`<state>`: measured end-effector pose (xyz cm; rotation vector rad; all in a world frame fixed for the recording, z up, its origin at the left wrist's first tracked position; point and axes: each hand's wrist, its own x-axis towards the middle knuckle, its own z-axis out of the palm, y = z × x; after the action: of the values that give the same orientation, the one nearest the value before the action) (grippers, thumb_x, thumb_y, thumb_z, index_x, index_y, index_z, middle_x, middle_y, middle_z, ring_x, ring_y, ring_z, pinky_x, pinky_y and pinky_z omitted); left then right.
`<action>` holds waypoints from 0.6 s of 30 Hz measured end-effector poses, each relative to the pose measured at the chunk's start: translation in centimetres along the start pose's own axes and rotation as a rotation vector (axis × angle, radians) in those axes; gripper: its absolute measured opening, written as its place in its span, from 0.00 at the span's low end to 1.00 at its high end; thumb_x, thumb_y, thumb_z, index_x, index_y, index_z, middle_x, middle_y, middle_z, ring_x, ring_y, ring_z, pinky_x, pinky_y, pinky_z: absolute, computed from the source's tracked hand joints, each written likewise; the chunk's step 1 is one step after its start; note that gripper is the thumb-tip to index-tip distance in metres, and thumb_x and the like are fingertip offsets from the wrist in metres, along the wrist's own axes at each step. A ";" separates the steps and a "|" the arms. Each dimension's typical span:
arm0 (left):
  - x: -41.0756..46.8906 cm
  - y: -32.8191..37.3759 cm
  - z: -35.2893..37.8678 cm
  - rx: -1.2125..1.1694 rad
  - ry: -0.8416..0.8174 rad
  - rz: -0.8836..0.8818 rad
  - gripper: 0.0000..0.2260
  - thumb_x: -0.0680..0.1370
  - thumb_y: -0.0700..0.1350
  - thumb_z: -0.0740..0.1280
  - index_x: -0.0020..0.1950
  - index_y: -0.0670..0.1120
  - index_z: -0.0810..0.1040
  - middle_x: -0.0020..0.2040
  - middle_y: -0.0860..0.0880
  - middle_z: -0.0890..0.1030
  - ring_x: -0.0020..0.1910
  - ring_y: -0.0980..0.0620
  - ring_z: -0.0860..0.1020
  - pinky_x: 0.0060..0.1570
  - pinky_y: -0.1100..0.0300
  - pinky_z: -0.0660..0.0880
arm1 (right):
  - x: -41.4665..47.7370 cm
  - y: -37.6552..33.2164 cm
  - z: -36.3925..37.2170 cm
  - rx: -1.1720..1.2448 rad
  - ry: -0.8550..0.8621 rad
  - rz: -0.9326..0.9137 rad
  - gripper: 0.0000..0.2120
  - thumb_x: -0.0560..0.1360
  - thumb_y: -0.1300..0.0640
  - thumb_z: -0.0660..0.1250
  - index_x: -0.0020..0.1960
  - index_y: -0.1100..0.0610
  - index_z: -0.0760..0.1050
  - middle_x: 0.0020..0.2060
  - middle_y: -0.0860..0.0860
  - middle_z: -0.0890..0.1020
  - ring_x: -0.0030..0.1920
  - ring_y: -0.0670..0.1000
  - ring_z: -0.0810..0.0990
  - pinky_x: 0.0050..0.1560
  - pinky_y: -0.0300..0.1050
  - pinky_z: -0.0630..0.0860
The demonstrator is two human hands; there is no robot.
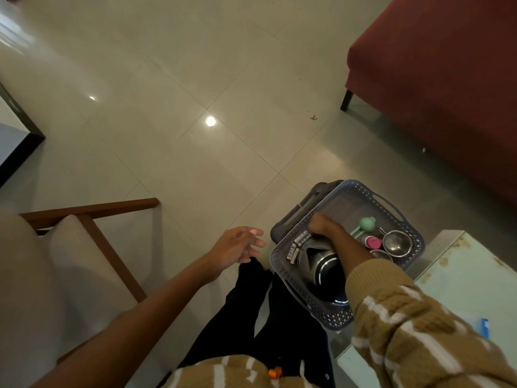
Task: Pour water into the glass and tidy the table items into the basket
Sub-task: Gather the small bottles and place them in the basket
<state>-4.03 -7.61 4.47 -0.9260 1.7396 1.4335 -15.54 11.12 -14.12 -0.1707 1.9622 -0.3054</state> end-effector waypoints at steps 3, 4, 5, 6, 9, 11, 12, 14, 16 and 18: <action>-0.1 -0.3 0.0 -0.006 0.009 -0.006 0.12 0.82 0.47 0.54 0.56 0.50 0.76 0.48 0.51 0.82 0.42 0.54 0.80 0.39 0.64 0.73 | -0.4 -0.4 0.0 -0.015 -0.034 -0.008 0.16 0.72 0.67 0.58 0.27 0.59 0.61 0.27 0.53 0.66 0.29 0.50 0.65 0.27 0.41 0.59; -0.2 -0.4 -0.1 -0.007 0.013 -0.006 0.12 0.82 0.47 0.54 0.56 0.50 0.76 0.48 0.51 0.82 0.42 0.54 0.80 0.39 0.65 0.73 | -0.5 -0.6 -0.1 -0.023 -0.035 -0.029 0.16 0.72 0.68 0.58 0.27 0.59 0.61 0.27 0.53 0.66 0.28 0.49 0.64 0.27 0.41 0.59; -0.2 -0.5 0.0 -0.008 0.016 -0.005 0.12 0.82 0.47 0.54 0.56 0.49 0.76 0.48 0.50 0.82 0.42 0.54 0.80 0.38 0.65 0.73 | -0.8 -0.7 -0.2 -0.034 -0.049 -0.045 0.17 0.72 0.68 0.58 0.26 0.59 0.61 0.26 0.53 0.65 0.27 0.49 0.62 0.28 0.42 0.59; -0.2 -0.6 -0.1 -0.008 0.017 -0.003 0.12 0.82 0.47 0.54 0.56 0.49 0.76 0.49 0.50 0.82 0.41 0.54 0.80 0.38 0.65 0.73 | -0.9 -0.8 -0.2 -0.040 -0.062 -0.068 0.18 0.72 0.69 0.58 0.26 0.59 0.59 0.26 0.53 0.64 0.27 0.49 0.61 0.29 0.43 0.59; -0.4 -0.6 0.0 -0.003 0.011 0.007 0.12 0.82 0.46 0.54 0.57 0.48 0.75 0.49 0.49 0.81 0.42 0.54 0.79 0.38 0.65 0.73 | -2.1 -1.0 -0.6 -0.038 -0.070 -0.117 0.19 0.72 0.69 0.58 0.26 0.59 0.59 0.26 0.53 0.64 0.27 0.48 0.59 0.29 0.40 0.60; -0.6 -0.4 0.1 -0.014 0.005 0.022 0.12 0.82 0.46 0.55 0.58 0.46 0.75 0.47 0.50 0.81 0.41 0.53 0.79 0.38 0.65 0.72 | -3.1 -0.8 -1.4 0.010 -0.046 -0.131 0.14 0.73 0.67 0.62 0.30 0.59 0.65 0.28 0.53 0.67 0.29 0.49 0.64 0.36 0.42 0.66; -0.8 -0.2 0.3 -0.023 0.004 0.036 0.11 0.82 0.45 0.55 0.58 0.46 0.75 0.47 0.50 0.81 0.40 0.53 0.79 0.37 0.65 0.72 | -3.9 -0.7 -1.8 0.098 -0.010 -0.121 0.09 0.73 0.65 0.64 0.35 0.60 0.70 0.31 0.53 0.70 0.32 0.51 0.68 0.40 0.42 0.68; -1.4 0.4 0.6 -0.029 0.017 0.076 0.11 0.82 0.44 0.56 0.57 0.45 0.76 0.45 0.50 0.81 0.39 0.54 0.78 0.35 0.66 0.71 | -5.8 -0.3 -2.5 0.298 0.058 -0.102 0.01 0.72 0.64 0.65 0.43 0.62 0.75 0.35 0.54 0.74 0.34 0.50 0.71 0.39 0.42 0.70; -1.9 0.9 0.9 -0.044 0.025 0.104 0.10 0.82 0.42 0.56 0.56 0.45 0.76 0.43 0.51 0.81 0.38 0.54 0.78 0.34 0.67 0.71 | -7.2 0.1 -2.6 0.420 0.153 -0.143 0.09 0.73 0.65 0.64 0.44 0.73 0.77 0.32 0.57 0.74 0.33 0.50 0.72 0.36 0.42 0.69; -2.6 1.3 1.3 -0.043 0.014 0.130 0.09 0.82 0.42 0.56 0.54 0.45 0.76 0.42 0.51 0.81 0.37 0.54 0.77 0.34 0.67 0.70 | -9.7 0.1 -2.3 0.526 0.301 -0.185 0.13 0.73 0.63 0.65 0.45 0.76 0.76 0.32 0.62 0.76 0.35 0.50 0.72 0.39 0.42 0.68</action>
<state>-3.78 -5.90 7.17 -0.8601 1.8143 1.5567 -13.78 14.04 -4.70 0.0410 2.0891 -1.0019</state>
